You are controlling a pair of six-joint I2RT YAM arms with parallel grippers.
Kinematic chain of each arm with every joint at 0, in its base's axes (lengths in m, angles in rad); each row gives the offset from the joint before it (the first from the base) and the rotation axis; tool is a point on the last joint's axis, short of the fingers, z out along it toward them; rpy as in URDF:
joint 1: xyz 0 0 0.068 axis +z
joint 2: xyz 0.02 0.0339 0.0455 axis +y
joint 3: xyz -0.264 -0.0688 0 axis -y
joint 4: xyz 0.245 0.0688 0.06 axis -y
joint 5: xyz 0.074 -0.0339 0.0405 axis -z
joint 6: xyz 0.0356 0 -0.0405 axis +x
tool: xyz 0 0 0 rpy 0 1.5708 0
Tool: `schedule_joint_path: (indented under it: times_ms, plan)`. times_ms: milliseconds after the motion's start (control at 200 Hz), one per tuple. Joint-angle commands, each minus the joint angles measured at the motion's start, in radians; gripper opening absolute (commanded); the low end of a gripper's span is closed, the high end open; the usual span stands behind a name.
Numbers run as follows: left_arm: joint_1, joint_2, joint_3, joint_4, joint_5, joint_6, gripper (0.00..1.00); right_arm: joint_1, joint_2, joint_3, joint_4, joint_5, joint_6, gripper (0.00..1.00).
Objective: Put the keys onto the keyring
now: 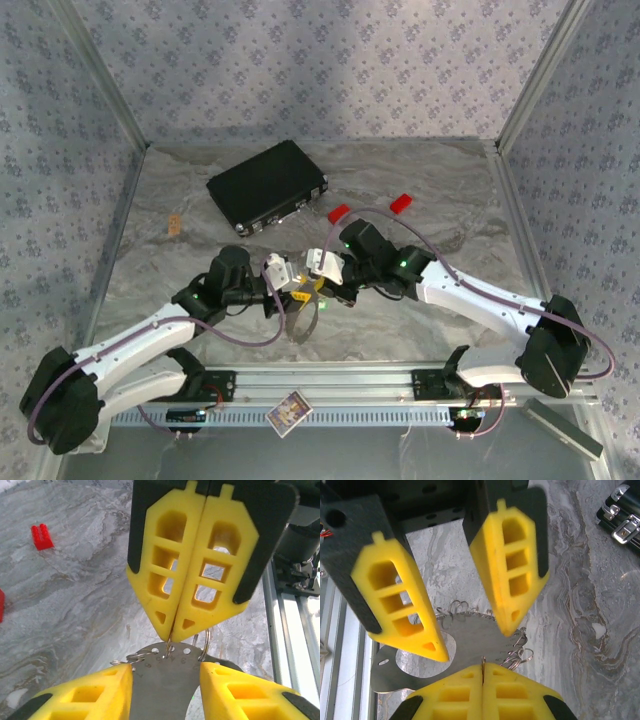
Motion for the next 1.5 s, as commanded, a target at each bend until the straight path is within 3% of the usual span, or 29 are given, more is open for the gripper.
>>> schedule_joint_path:
  times_ms: [0, 365, 640, 735, 805, 879, 1159, 1494]
  plan:
    - [-0.007, 0.013, 0.039, 0.040, 0.039, 0.015, 0.35, 0.011, -0.011, 0.039, 0.025, -0.019, -0.017, 0.00]
    - [-0.008, 0.011, 0.018, 0.085, 0.050, 0.008, 0.23, 0.022, -0.012, 0.031, 0.049, -0.031, -0.008, 0.00]
    - [-0.008, 0.004, 0.021, 0.076, 0.053, 0.010, 0.00, 0.025, -0.014, 0.031, 0.060, -0.034, -0.008, 0.00]
    - [-0.008, -0.010, 0.019, 0.074, 0.046, 0.010, 0.00, 0.020, -0.025, 0.021, 0.084, 0.002, 0.011, 0.00]
    - [-0.007, -0.027, 0.015, 0.071, 0.031, 0.004, 0.00, -0.004, -0.054, 0.002, 0.111, 0.019, 0.041, 0.28]
    - [-0.007, -0.054, 0.012, 0.067, 0.017, -0.009, 0.00, -0.032, -0.112, -0.044, 0.153, 0.027, 0.067, 0.34]
    - [-0.013, -0.120, -0.002, 0.067, -0.004, -0.044, 0.00, -0.057, -0.298, -0.224, 0.227, 0.025, 0.101, 0.35]
    - [-0.028, -0.118, -0.026, 0.116, -0.015, -0.024, 0.00, -0.002, -0.342, -0.284, 0.289, 0.025, 0.059, 0.29]
